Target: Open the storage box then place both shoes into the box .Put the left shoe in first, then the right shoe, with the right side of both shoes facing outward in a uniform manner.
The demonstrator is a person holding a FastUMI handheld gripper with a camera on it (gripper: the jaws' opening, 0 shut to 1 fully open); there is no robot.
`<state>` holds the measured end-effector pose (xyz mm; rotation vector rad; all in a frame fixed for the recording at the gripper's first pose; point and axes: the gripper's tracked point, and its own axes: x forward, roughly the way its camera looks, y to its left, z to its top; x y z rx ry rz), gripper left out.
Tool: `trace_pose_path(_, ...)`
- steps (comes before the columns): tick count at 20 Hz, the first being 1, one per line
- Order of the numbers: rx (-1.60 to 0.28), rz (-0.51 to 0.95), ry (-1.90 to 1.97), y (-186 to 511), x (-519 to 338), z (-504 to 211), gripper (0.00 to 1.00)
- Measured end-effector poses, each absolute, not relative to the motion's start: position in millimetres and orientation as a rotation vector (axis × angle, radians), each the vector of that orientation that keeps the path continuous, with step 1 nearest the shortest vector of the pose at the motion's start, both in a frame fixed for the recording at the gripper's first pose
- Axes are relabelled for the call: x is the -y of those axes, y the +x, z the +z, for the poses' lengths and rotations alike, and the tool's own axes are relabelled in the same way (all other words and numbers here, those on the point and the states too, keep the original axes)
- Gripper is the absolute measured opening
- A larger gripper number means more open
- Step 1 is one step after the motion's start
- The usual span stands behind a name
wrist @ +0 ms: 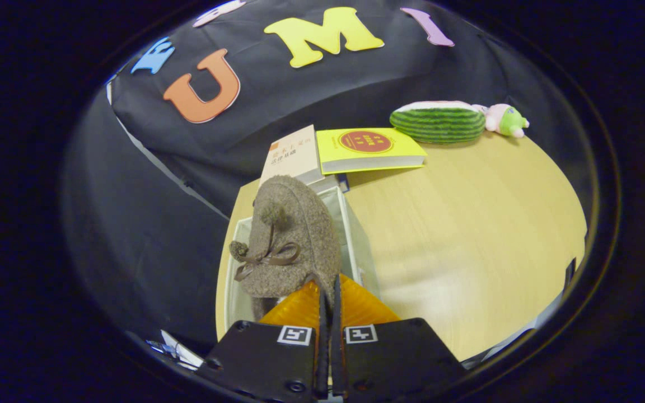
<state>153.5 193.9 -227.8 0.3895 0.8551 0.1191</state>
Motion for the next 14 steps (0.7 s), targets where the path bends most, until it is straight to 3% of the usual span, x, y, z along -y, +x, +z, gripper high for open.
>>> trace_pose_path(2, -0.782, 0.152, 0.378, 156.3, -195.1, -218.9, 0.14)
trace_pose_path(3, -0.737, 0.144, 0.341, 157.2, -188.6, -213.7, 0.27)
trace_pose_path(4, -0.683, 0.134, 0.296, 156.2, -181.3, -200.1, 0.34)
trace_pose_path(7, -0.537, 0.151, 0.154, 152.4, -185.0, -163.7, 1.0)
trace_pose_path(14, -0.204, 0.136, 0.014, 118.2, -169.2, -58.1, 1.0)
